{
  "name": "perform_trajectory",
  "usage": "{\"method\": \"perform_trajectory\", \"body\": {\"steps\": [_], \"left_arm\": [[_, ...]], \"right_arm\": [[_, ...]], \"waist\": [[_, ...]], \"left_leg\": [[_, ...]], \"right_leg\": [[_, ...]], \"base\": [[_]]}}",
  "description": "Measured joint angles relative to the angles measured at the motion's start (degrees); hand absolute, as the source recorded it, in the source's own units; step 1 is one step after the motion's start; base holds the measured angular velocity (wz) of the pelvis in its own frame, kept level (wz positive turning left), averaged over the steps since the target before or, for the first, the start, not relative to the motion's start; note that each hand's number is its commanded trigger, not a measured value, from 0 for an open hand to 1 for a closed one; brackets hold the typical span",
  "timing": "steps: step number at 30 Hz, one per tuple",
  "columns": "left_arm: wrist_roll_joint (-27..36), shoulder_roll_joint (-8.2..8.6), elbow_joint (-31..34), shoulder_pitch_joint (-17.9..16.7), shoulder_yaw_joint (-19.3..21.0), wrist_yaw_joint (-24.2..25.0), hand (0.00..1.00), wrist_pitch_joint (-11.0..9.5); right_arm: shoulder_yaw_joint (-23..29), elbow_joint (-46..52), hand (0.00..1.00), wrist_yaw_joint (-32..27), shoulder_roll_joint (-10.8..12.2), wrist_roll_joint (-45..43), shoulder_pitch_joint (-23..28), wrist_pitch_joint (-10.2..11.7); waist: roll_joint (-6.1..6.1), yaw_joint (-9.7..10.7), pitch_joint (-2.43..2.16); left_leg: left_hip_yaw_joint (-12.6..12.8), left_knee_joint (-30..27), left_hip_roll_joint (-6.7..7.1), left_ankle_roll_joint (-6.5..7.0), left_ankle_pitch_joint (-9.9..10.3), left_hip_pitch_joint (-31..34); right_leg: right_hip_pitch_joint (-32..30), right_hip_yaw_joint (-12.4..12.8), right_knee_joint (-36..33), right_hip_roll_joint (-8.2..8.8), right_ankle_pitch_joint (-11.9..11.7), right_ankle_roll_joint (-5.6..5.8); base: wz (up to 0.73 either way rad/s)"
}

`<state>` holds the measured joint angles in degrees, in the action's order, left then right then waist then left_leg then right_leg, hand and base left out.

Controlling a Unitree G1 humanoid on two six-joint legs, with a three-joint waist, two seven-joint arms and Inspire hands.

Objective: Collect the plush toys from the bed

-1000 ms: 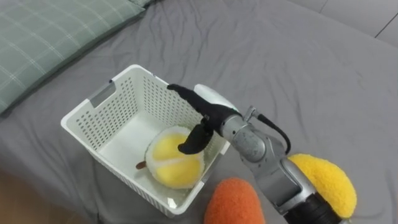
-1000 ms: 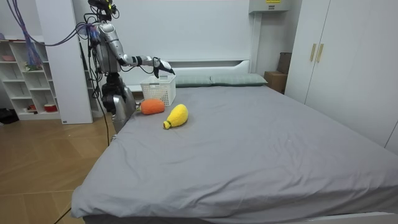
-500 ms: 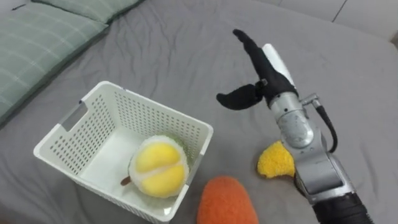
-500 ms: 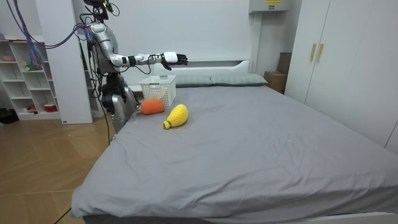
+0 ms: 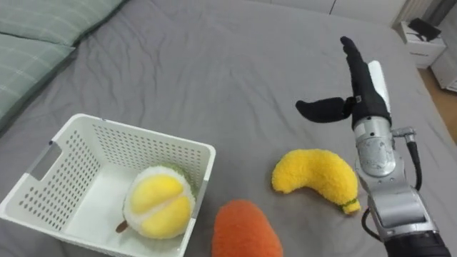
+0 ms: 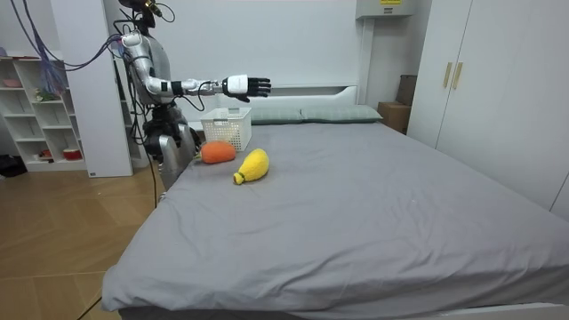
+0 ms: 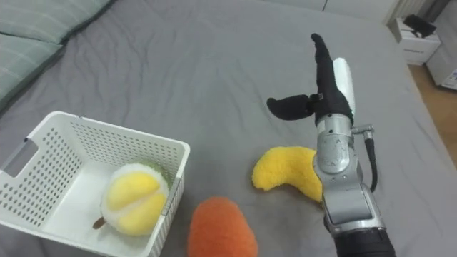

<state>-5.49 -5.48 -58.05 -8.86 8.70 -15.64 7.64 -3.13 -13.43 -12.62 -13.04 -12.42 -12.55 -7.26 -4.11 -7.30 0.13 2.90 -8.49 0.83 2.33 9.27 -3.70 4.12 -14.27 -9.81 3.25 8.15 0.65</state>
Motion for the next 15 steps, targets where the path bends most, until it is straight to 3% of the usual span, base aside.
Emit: {"method": "perform_trajectory", "body": {"steps": [6,11,15], "left_arm": [[0.21,-0.45,0.0,-0.75,-0.02,0.1,0.0,-0.24],[0.46,-1.49,-0.16,-0.96,-0.06,0.53,0.0,-0.59],[0.42,-1.91,-0.43,-0.96,-0.01,0.63,0.0,-0.89]], "right_arm": [[2.45,-4.5,0.0,-0.5,-1.14,1.03,1.17,-0.12],[2.5,-7.86,0.0,-0.6,-2.2,1.08,1.17,0.02],[2.18,-12.0,0.0,-0.45,-2.2,1.05,1.34,0.89]], "waist": [[-0.16,0.83,0.0],[-1.25,1.01,0.43],[-1.83,0.69,0.18]], "left_leg": [[0.35,-0.11,-0.02,0.01,0.01,-0.03],[0.33,-0.12,-0.09,0.01,0.01,0.02],[0.33,0.03,-0.09,0.01,0.02,-0.02]], "right_leg": [[-0.06,0.15,-0.2,-0.01,0.0,-0.01],[-0.09,0.15,-0.15,-0.09,0.0,-0.02],[-0.06,0.3,-0.08,-0.13,-0.01,-0.03]], "base": [[-0.01],[0.0],[0.0]]}}
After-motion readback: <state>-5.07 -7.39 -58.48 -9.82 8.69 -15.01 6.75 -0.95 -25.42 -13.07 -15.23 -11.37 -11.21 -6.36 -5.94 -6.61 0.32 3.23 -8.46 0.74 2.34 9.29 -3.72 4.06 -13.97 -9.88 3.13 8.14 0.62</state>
